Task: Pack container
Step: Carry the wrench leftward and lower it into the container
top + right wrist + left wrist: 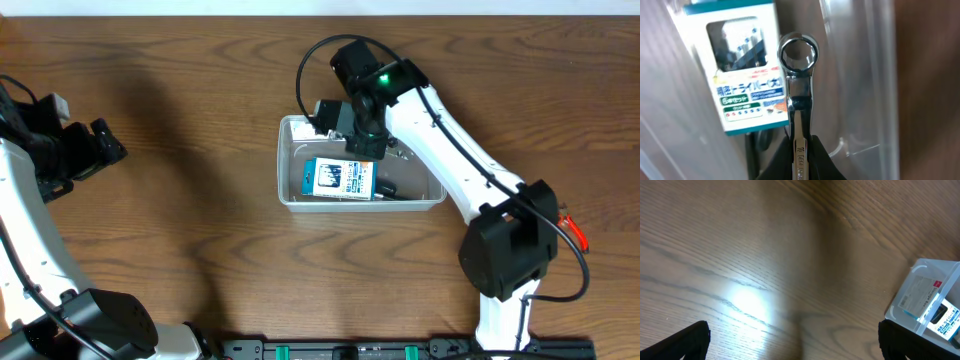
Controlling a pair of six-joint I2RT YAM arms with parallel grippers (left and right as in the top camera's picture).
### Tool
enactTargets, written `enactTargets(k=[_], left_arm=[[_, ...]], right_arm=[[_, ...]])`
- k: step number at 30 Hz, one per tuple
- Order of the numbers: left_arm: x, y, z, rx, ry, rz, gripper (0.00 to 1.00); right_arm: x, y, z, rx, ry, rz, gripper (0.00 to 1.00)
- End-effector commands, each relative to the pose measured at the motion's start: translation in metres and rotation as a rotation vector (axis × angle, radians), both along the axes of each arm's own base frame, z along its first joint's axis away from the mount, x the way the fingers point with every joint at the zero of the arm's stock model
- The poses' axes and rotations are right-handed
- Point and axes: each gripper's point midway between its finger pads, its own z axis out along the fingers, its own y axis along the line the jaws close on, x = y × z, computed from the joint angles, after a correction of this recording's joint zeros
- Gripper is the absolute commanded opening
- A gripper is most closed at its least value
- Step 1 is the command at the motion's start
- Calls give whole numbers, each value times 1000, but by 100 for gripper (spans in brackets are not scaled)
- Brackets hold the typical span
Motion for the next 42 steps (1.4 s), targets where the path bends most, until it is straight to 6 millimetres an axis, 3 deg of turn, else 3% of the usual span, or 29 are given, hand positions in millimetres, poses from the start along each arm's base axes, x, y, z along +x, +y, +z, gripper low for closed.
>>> enactTargets(k=[1,8,17,31,42], left_arm=[[0,0,1,-4,-5,-12,98],[0,0,1,-4,-5,-12,98],[0,0,1,-4,-5,-12,98],[0,0,1,-4,-5,-12,98],[0,0,1,-4,-5,-12,98]], right_arm=[[-11,15,1,40,38,72,3],[-26,14,0,46,100,139,3],[-25,8,-5,37,107,162,7],[-21,5,-38,8,164,147,8],[-14,3,-40,16,152,137,24]])
